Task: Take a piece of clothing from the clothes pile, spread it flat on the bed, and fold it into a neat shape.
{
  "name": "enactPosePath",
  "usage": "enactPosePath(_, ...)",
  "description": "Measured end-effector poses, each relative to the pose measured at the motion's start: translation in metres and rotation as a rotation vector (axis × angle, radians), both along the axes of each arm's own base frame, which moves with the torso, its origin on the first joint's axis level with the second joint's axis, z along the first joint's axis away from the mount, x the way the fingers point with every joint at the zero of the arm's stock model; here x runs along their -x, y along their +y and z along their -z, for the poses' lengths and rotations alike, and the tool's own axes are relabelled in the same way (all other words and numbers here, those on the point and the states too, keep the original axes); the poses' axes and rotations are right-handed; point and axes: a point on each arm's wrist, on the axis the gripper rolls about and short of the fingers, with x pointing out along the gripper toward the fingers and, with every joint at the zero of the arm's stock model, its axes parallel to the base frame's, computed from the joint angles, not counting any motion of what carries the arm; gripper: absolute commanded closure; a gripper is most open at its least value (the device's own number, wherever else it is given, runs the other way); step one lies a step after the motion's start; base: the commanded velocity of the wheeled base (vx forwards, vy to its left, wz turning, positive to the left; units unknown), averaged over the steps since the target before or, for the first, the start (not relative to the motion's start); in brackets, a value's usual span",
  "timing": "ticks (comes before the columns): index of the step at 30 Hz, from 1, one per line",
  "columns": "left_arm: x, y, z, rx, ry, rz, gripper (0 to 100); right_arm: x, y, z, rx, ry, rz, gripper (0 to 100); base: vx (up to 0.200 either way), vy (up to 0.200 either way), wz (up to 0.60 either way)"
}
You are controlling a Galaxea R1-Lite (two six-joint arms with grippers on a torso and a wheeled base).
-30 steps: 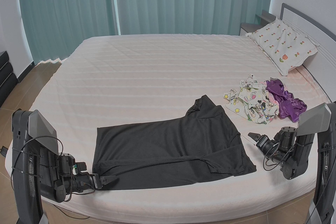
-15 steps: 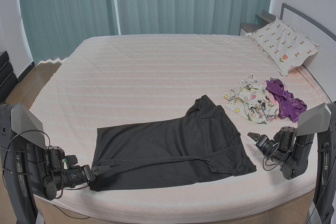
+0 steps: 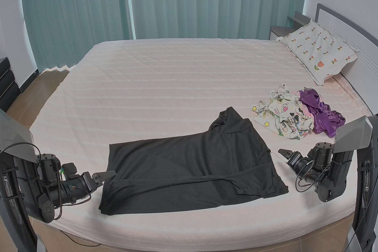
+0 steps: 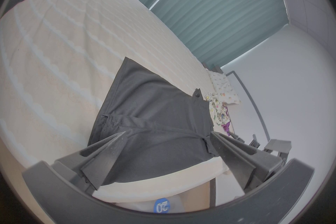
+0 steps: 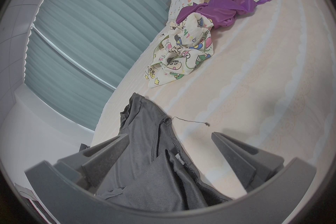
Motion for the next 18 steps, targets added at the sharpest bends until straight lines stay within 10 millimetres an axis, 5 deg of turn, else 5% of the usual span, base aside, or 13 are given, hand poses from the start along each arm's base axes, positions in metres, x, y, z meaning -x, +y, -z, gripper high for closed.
enactPosePath(15, -0.005, 0.003, -0.013, 0.055, -0.030, -0.045, 0, 0.001, 0.003, -0.001, 0.000, 0.001, -0.008, 0, 0.200, 0.000, 0.00)
enactPosePath(18, -0.006, 0.003, -0.012, 0.050, -0.032, -0.048, 0, 0.002, 0.004, -0.001, 0.001, 0.004, -0.010, 0, 0.000, 0.000, 0.00)
